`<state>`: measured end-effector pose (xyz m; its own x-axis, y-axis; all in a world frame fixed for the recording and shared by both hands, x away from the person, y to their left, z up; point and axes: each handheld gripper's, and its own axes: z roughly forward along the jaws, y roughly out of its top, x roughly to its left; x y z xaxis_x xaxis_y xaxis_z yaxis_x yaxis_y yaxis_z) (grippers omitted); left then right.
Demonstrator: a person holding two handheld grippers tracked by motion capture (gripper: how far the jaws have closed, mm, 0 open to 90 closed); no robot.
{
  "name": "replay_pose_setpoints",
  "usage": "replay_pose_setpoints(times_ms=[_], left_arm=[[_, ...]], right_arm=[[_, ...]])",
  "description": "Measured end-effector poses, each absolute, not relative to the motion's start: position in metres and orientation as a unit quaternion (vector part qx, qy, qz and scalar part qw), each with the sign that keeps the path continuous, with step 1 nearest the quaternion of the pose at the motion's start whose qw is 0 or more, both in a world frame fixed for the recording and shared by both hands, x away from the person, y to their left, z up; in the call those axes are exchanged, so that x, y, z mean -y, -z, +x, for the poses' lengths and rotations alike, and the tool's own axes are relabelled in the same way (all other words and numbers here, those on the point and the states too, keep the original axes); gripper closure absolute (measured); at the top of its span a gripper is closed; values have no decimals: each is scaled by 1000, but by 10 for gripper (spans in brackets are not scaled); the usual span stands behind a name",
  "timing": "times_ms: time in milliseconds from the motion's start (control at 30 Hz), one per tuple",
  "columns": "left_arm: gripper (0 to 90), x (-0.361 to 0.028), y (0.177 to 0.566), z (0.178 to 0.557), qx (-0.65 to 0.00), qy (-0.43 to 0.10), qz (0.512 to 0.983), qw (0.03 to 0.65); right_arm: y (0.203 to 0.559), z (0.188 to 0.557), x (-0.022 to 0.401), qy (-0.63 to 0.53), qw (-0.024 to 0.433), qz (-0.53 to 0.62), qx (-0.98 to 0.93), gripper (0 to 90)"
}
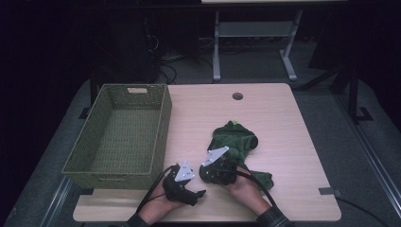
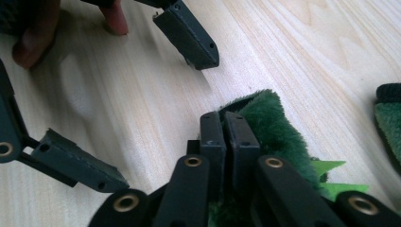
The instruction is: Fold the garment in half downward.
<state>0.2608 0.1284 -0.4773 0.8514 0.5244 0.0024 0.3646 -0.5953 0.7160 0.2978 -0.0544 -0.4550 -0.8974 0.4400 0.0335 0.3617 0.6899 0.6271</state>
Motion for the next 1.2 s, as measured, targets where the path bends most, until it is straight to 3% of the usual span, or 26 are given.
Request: replay_pose_setpoints(times_ms=[467, 833, 1200], left_arm=[[125, -128, 478, 261, -251, -107, 885, 377], [125, -128, 477, 261, -251, -106, 886, 376], [125, -127, 478, 260, -254, -105, 884, 378]], right_arm=[[427, 297, 81, -399, 21, 227, -888, 882], [410, 291, 127, -432, 37, 262, -862, 883], [420, 285, 171, -427, 48, 303, -850, 885]])
